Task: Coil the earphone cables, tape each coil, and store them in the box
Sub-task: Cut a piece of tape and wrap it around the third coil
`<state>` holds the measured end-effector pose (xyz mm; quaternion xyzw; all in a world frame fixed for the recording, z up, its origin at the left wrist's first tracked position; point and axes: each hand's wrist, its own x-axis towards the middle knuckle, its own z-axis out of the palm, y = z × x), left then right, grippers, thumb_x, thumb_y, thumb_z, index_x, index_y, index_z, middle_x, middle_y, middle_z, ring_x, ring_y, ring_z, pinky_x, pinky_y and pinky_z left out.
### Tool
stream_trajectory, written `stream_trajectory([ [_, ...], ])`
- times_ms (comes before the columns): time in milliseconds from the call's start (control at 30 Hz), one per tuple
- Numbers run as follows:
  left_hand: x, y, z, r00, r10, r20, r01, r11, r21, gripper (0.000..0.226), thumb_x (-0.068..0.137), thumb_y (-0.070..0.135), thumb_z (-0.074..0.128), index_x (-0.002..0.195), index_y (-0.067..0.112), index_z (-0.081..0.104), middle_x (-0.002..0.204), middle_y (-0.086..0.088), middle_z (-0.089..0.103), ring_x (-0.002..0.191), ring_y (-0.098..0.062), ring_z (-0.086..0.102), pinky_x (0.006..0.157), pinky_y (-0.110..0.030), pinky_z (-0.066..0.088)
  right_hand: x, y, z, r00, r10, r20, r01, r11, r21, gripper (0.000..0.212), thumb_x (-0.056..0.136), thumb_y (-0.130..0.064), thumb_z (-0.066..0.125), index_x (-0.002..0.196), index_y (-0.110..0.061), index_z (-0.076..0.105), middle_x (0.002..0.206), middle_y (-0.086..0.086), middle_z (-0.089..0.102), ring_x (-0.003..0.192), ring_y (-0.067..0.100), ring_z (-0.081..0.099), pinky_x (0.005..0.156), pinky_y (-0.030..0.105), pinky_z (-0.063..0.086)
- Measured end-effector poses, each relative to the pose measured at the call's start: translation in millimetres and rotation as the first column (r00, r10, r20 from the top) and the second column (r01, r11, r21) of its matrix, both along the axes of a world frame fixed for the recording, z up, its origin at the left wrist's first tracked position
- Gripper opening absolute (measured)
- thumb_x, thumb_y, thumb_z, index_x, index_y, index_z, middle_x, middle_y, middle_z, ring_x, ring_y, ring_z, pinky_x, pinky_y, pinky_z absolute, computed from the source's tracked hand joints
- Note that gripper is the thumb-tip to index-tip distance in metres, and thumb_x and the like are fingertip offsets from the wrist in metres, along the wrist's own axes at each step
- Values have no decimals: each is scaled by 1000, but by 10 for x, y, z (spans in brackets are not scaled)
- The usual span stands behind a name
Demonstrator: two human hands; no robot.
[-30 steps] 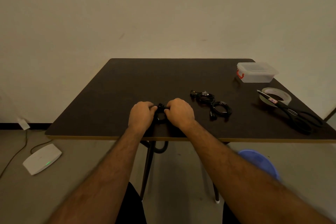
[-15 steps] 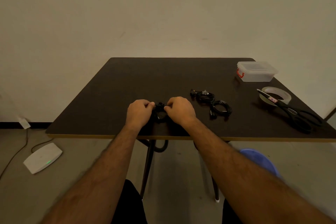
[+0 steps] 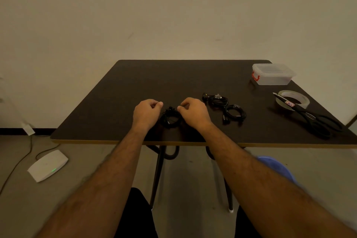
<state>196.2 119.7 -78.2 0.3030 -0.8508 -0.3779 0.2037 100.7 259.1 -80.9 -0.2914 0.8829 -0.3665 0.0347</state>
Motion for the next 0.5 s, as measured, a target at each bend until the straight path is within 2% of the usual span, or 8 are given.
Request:
stream_trajectory([
  [133, -22, 128, 97, 997, -6, -82, -4, 992, -122, 24, 100, 32, 53, 111, 18, 68, 94, 8, 63, 83, -3, 55, 67, -19, 41, 4, 119, 84, 1000, -4, -20, 3, 999, -49, 26, 96, -29, 60, 118, -15, 65, 109, -1, 66, 89, 4, 54, 76, 21, 43],
  [233, -112, 306, 198, 982, -34, -184, -5, 978, -209, 21, 100, 31, 54, 107, 19, 69, 95, 6, 65, 86, -6, 59, 77, -27, 51, -43, 334, 224, 999, 1, -52, -6, 996, -84, 26, 96, -28, 61, 118, -16, 64, 105, -3, 64, 90, 2, 54, 78, 20, 44],
  [300, -219, 475, 285, 972, -81, -220, 24, 968, -249, 20, 100, 31, 54, 108, 19, 69, 98, 5, 65, 90, -7, 59, 81, -28, 52, -140, 595, 347, 996, -20, -83, 12, 995, -94, 23, 95, -27, 62, 117, -18, 64, 99, -7, 61, 89, 2, 56, 79, 20, 46],
  [400, -427, 814, 414, 956, -176, -233, 110, 956, -271, 20, 99, 29, 55, 109, 18, 69, 99, 5, 66, 90, -5, 58, 80, -24, 48, -375, 1143, 536, 985, -107, -135, 95, 991, -89, 20, 94, -21, 63, 114, -20, 66, 97, -9, 61, 92, 4, 59, 84, 24, 51],
  [500, -703, 1276, 507, 939, -280, -202, 223, 938, -266, 19, 98, 26, 58, 110, 18, 70, 99, 7, 66, 88, -3, 57, 80, -21, 46, -667, 1845, 650, 942, -254, -219, 254, 967, -30, 20, 94, -17, 63, 112, -17, 68, 101, -4, 66, 94, 9, 62, 91, 31, 53],
])
